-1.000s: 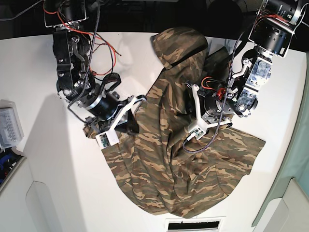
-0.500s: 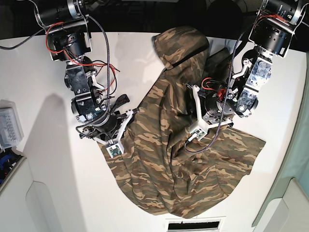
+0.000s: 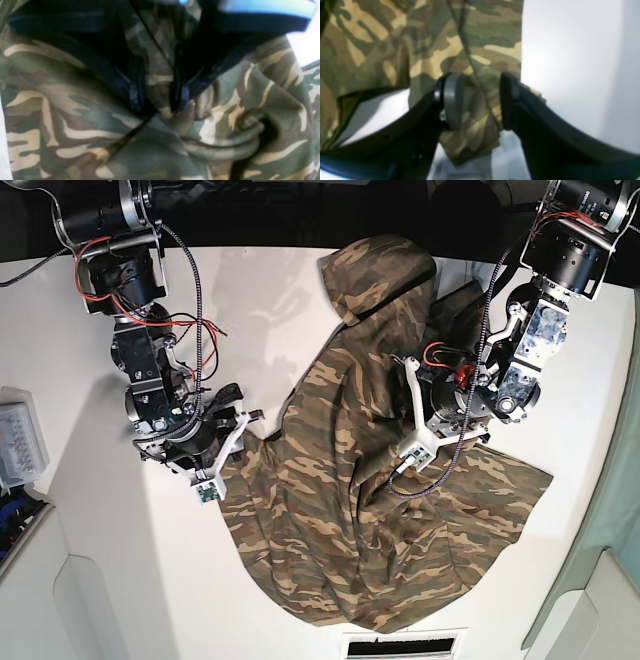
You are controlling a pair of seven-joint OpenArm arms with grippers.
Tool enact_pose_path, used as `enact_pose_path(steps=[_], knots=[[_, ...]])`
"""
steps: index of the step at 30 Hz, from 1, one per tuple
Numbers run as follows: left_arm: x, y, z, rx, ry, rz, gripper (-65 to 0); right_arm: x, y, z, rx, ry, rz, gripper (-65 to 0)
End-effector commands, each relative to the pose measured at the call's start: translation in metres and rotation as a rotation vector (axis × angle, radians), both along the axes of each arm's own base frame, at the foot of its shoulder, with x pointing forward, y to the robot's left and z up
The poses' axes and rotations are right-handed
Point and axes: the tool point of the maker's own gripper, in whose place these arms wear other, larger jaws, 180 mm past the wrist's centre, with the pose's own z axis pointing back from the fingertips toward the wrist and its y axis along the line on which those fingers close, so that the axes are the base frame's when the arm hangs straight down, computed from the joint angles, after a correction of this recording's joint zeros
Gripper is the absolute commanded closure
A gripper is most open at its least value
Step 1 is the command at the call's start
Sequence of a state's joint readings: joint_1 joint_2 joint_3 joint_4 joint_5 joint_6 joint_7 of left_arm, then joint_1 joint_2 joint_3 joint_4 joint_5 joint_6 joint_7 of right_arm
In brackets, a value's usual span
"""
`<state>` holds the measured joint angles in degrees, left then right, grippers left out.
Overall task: Layout the t-shirt on the table in an organized manner, then fold the t-shirt properly
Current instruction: 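Pull the shirt apart with both grippers, left gripper dragging outward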
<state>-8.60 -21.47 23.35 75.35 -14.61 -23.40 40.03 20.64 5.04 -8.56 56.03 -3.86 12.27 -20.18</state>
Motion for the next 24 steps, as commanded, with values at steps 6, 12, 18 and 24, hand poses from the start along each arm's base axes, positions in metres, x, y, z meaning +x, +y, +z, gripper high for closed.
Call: enact_pose_path(steps=[6,12,18,24], knots=[[0.002,0.009,0.002,0.032,0.003,0.007,-20.8,0.019,0.001,0.023,0.015,-0.072,-0.001,-24.4],[-0.002,0.009,-0.001,0.033,0.012,0.006,-20.8,0.01,-0.002,0.006,0.007,-0.02,-0.006,-11.5],[0.001,0.039,0.0,0.104,-0.004,0.049,-20.8,-0.008,0.002,-0.011,0.029,0.037,0.019,0.0],[0.008,0.099,0.012,0.219,-0.054,0.095,-20.8,-0.031,0.002,-0.022,0.054,0.062,0.01,0.0]])
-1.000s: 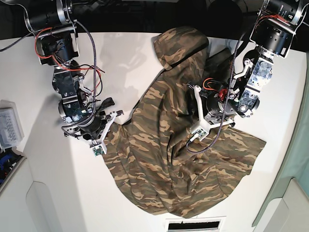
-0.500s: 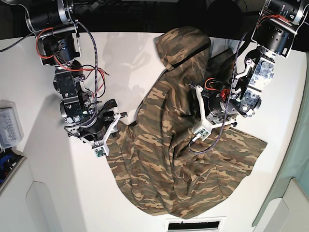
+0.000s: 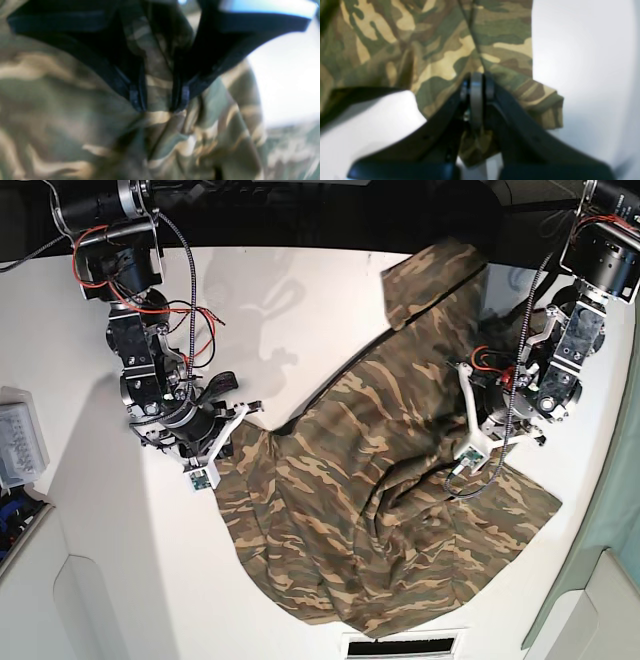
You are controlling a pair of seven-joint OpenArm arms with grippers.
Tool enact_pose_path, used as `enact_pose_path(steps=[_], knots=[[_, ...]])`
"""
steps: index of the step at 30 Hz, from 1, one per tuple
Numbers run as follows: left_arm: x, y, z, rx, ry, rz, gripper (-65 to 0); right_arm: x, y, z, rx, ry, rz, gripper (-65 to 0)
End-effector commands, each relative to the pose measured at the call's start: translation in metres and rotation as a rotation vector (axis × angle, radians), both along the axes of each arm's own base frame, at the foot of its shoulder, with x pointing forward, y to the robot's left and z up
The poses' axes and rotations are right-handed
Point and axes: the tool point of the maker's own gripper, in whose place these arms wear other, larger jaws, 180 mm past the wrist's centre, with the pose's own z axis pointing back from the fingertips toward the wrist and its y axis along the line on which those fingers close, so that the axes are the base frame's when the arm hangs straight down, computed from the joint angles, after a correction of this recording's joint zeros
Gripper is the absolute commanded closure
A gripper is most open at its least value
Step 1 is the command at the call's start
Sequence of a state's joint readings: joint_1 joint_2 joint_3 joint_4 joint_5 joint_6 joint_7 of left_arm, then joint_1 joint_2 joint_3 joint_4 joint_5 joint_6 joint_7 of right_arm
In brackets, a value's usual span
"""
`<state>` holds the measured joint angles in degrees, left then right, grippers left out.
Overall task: Layout the t-shirt on the table in an organized manner, then fold the t-shirt properly
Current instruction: 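Pull the shirt apart with both grippers, left gripper dragging outward, then stretch the shirt taut between both grippers across the table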
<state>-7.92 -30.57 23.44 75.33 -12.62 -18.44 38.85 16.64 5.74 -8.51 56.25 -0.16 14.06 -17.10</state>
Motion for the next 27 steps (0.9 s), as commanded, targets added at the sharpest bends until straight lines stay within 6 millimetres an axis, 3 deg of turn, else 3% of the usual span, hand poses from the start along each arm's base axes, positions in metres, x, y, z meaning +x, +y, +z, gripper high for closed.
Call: enact_pose_path(steps=[1,7,12,19,23,27], knots=[[0.006,0.015,0.008,0.036,-0.022,0.005,-20.8,-0.008,-0.003,-0.003,-0.023,0.03,0.009,0.0],[0.012,0.043,0.02,0.093,-0.055,0.0,-20.8,-0.029,-0.003,0.008,-0.012,-0.017,0.016,0.0],[0.02,0.05,0.028,0.126,-0.097,-0.026,-20.8,-0.044,-0.026,0.011,-0.011,-0.003,-0.059,0.0],[0.042,0.036,0.045,0.075,-0.162,-0.03,-20.8,-0.068,-0.076,-0.002,0.02,0.051,-0.218,0.0],[0.056,0.026,0.075,0.035,-0.231,0.021,-20.8,-0.073,-0.101,0.002,0.096,0.047,-0.279,0.0],[0.053,0.013,0.099,-0.006,-0.242,-0.002,-20.8,-0.069,-0.116,0.012,0.134,0.025,-0.286,0.0]])
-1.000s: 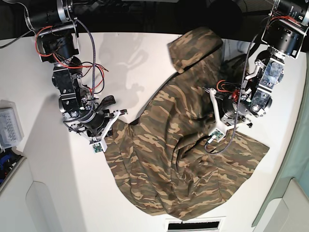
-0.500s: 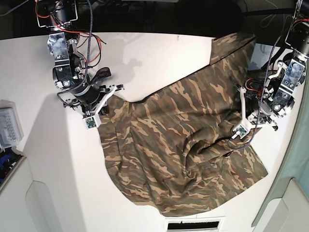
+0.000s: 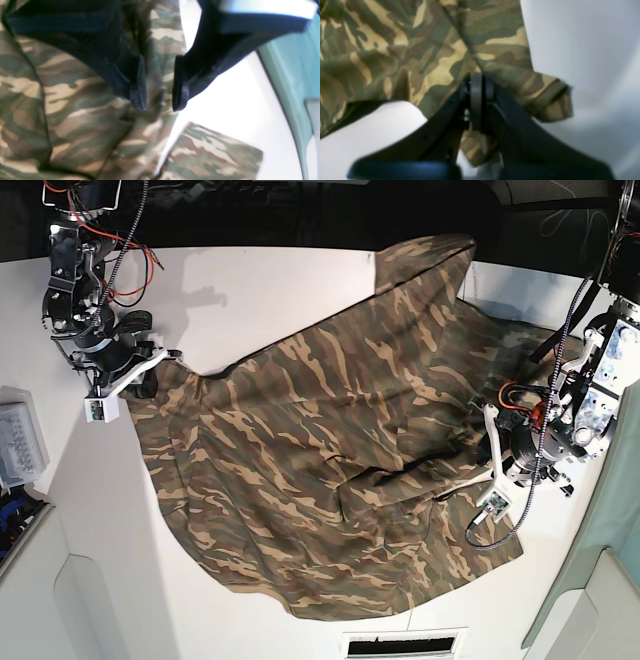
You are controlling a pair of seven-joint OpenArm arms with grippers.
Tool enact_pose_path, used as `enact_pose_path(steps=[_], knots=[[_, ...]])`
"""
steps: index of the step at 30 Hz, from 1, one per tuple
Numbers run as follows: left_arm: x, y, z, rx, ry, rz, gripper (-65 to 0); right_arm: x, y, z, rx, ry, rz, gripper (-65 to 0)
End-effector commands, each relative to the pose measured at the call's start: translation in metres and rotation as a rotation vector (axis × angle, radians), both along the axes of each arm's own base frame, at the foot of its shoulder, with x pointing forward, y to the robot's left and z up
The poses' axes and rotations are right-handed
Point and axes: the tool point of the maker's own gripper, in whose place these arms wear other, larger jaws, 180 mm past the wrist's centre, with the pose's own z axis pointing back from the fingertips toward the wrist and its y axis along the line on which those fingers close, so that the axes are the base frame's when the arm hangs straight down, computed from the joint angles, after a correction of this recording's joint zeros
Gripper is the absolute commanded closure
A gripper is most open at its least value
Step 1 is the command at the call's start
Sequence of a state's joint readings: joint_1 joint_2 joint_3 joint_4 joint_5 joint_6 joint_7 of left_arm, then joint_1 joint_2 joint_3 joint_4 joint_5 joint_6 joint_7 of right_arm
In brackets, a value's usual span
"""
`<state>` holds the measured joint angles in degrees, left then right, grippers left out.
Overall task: Layout the t-shirt on the table in an organized manner, then fold the t-shirt properly
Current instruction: 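Stretch the shirt taut between both grippers across the table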
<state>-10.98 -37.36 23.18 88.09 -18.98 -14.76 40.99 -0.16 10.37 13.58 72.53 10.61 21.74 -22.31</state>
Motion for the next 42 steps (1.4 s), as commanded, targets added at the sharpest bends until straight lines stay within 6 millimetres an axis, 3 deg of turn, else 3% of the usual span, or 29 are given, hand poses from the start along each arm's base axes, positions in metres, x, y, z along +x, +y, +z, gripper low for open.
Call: enact_pose_path(steps=[1,7,13,19,25,29,34,39,42], knots=[[0.007,0.01,0.017,0.021,-0.041,0.005,-20.8,0.005,-0.008,0.006,-0.011,-0.012,0.0,0.0],[-0.016,0.034,0.003,0.069,0.017,0.015,-20.8,0.005,-0.021,0.009,-0.033,-0.015,0.007,0.0],[-0.048,0.049,-0.035,0.076,0.113,0.044,-20.8,0.005,-0.02,0.011,-0.027,-0.019,0.031,0.0],[-0.053,0.074,-0.065,0.083,0.147,0.113,-20.8,0.004,-0.02,0.011,-0.026,-0.019,0.035,0.0],[-0.066,0.071,-0.095,0.061,0.204,0.119,-20.8,0.0,-0.019,0.007,-0.027,0.007,0.045,0.0],[-0.049,0.085,-0.096,0.104,0.167,0.125,-20.8,-0.006,-0.019,0.003,-0.026,0.025,0.044,0.0],[-0.018,0.102,-0.083,0.146,0.13,0.162,-20.8,-0.029,-0.022,-0.008,-0.006,0.066,0.035,0.0],[0.008,0.097,-0.065,0.092,0.094,0.181,-20.8,-0.034,-0.009,-0.007,0.074,0.053,0.041,0.0],[0.015,0.095,-0.057,0.079,0.086,0.17,-20.8,-0.032,-0.015,-0.004,0.075,0.045,0.024,0.0]])
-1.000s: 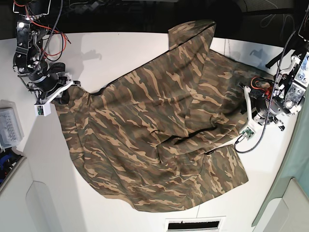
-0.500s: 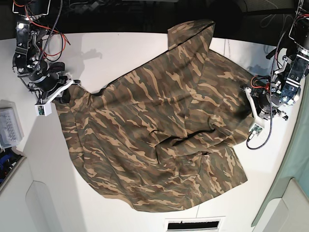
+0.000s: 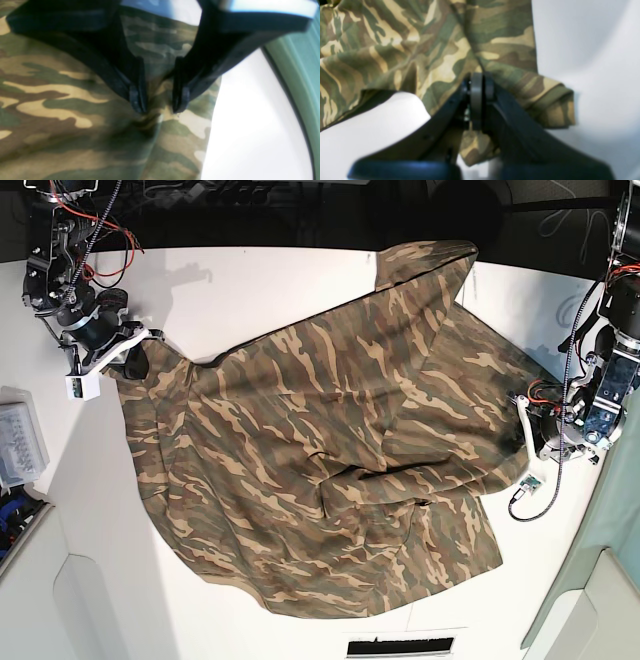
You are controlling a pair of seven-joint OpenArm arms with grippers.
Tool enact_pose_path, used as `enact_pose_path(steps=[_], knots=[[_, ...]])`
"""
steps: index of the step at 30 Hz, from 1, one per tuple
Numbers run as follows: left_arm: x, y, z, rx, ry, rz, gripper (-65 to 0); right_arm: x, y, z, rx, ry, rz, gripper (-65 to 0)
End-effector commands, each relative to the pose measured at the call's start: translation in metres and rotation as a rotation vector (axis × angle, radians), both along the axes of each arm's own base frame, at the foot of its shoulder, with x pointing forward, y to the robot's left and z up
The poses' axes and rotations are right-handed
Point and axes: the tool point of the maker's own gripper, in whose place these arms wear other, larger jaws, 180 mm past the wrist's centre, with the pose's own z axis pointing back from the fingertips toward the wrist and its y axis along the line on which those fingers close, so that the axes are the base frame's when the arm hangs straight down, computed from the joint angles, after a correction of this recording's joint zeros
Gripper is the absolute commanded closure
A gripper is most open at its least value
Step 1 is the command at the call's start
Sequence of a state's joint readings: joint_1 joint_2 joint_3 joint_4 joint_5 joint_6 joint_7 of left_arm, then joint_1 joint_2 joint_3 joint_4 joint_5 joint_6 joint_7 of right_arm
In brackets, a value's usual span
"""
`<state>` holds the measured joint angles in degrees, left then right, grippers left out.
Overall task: Layout the t-shirt on the table in an organized manner, then fold the t-shirt properly
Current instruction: 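Stretch the shirt taut between both grippers across the table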
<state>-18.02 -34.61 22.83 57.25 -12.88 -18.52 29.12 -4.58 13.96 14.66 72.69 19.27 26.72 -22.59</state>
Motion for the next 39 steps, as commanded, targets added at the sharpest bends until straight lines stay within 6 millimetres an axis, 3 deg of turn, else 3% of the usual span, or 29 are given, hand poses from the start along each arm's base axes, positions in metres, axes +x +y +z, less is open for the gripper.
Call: enact_pose_path(steps=[1,5,8,19,27,35,39], knots=[[0.015,0.01,0.019,0.012,-0.045,0.003,-20.8,-0.002,-0.011,0.0,-0.029,0.019,-0.004,0.0],[0.008,0.025,0.02,0.05,-0.01,0.024,-20.8,-0.001,-0.041,0.007,-0.042,-0.001,-0.092,0.0],[-0.005,0.025,0.01,0.051,0.071,-0.003,-20.8,-0.001,-0.06,0.012,-0.052,-0.013,-0.14,0.0],[-0.011,0.045,0.004,0.129,0.093,0.017,-20.8,0.002,-0.12,0.035,-0.193,-0.023,-0.127,0.0],[0.012,0.054,0.026,0.142,0.001,0.09,-20.8,0.01,-0.117,0.046,-0.1,-0.068,-0.163,0.0],[0.059,0.024,0.085,-0.003,-0.145,0.089,-20.9,0.011,-0.114,0.05,-0.055,-0.069,-0.171,0.0],[0.051,-0.005,0.096,-0.074,-0.094,0.008,-20.9,0.014,-0.125,0.063,0.006,-0.113,-0.242,-16.7]])
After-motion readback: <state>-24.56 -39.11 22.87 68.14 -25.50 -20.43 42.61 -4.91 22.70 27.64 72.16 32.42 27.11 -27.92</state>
